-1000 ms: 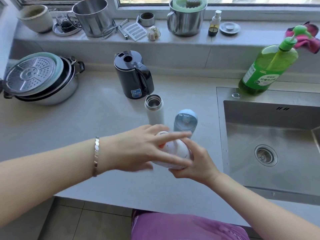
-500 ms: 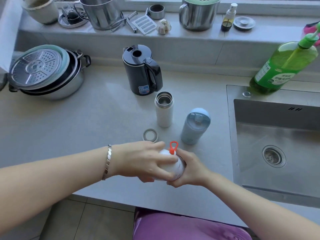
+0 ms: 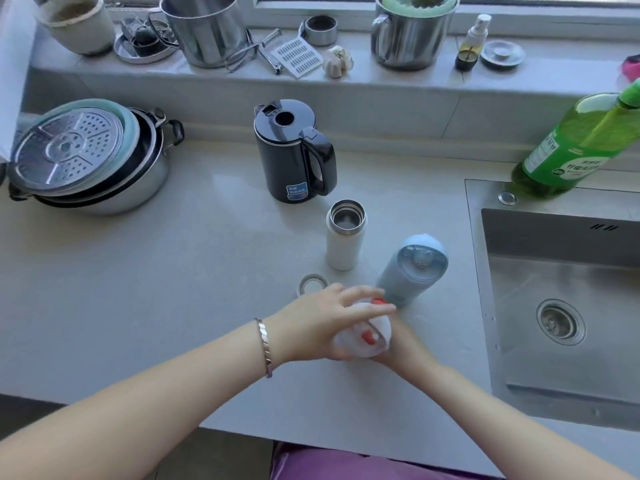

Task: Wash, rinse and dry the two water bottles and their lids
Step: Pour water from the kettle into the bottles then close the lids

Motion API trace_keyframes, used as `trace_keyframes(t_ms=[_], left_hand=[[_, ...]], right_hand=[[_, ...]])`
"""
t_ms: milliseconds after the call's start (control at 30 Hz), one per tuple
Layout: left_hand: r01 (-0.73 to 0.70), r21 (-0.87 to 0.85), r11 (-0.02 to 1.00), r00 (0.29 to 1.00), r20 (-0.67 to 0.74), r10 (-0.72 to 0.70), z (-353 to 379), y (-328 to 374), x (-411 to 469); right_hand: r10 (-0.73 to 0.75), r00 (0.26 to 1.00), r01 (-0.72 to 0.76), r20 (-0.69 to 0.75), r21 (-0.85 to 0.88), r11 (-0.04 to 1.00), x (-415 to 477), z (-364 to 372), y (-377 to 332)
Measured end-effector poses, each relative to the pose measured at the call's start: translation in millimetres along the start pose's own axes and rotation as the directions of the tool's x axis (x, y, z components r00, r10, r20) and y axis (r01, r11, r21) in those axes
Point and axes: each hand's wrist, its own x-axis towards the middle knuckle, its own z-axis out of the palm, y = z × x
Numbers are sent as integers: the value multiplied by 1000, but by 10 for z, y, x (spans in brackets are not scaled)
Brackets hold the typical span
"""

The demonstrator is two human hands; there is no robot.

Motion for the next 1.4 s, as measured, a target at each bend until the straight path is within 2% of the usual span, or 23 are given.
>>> trace_keyframes(t_ms=[67,100,167,200,267,333,500,567,700,733,767,800,833,867,900,967,1033,1100,1133,1200,1267,1333,1400], left_hand=[[177,-274,945,984,40,-173,-79,-154,-58],[288,-313,905,956,44,-290,-97,-253,-85],[526,-274,805,848,91,-523,-84,-451,-87],[600,-295,744,797,140,-587,-61,-501,-55],[611,-473,635,778,208,-593,8,-511,36],[550,-604,576,812,229,-536,43,-443,102],[495,-711,499,842,250,-479,116,-427,-13],[496,-712,497,842,254,-476,101,-470,-74],[497,-750,436,819,240,-521,104,-591,-181],[516,-710,479,793,185,-580,126,-665,-192],[560,-580,592,773,109,-625,164,-763,-187],[604,-363,709,775,62,-629,222,-866,-178],[606,-152,781,794,54,-606,283,-940,-149],[580,-3,815,812,85,-578,352,-984,-108],[550,77,832,823,121,-555,423,-996,-64],[517,144,844,832,146,-535,538,-1008,9],[568,86,819,815,79,-574,541,-973,45],[609,-167,775,773,-93,-628,397,-854,40],[553,-337,762,746,-206,-633,263,-765,45],[289,-573,767,722,-395,-568,-83,-513,80],[52,-579,814,763,-502,-407,-419,-260,128],[-69,-522,850,812,-524,-256,-612,-112,195],[-104,-502,859,832,-518,-201,-634,-116,240]], right_hand=[[6,1000,-6,6,-67,998,-46,-145,63],[11,1000,-9,24,-114,993,-72,-217,93],[22,999,-13,47,-183,983,-133,-356,61],[27,998,-17,52,-193,981,-153,-410,54],[25,998,-14,52,-194,981,-186,-496,-12],[7,1000,-4,16,-153,988,-218,-559,-116],[58,998,-57,-26,4,998,-300,-509,-377],[6,997,-11,-82,-66,998,-307,-483,-484],[-141,988,123,-62,-230,965,-276,-483,-612],[-146,988,127,-58,-245,961,-281,-487,-626],[-139,989,121,-56,-251,960,-285,-489,-627],[-129,990,112,-51,-257,960,-291,-489,-627],[-124,991,110,-40,-259,960,-294,-492,-629],[-120,993,111,-20,-262,959,-296,-503,-635],[-123,992,123,16,-269,955,-302,-525,-651],[-124,986,152,113,-289,945,-300,-603,-684],[-99,980,144,172,-267,953,-295,-703,-735],[-133,985,154,110,-210,965,-265,-794,-838],[-179,984,181,25,-162,970,-226,-837,-896],[-173,976,177,-134,20,984,-120,-917,-1058],[-65,992,90,-104,262,961,8,-1019,-1258],[-38,999,33,1,447,894,139,-1108,-1384],[-122,993,113,-8,431,895,250,-1161,-1448]])
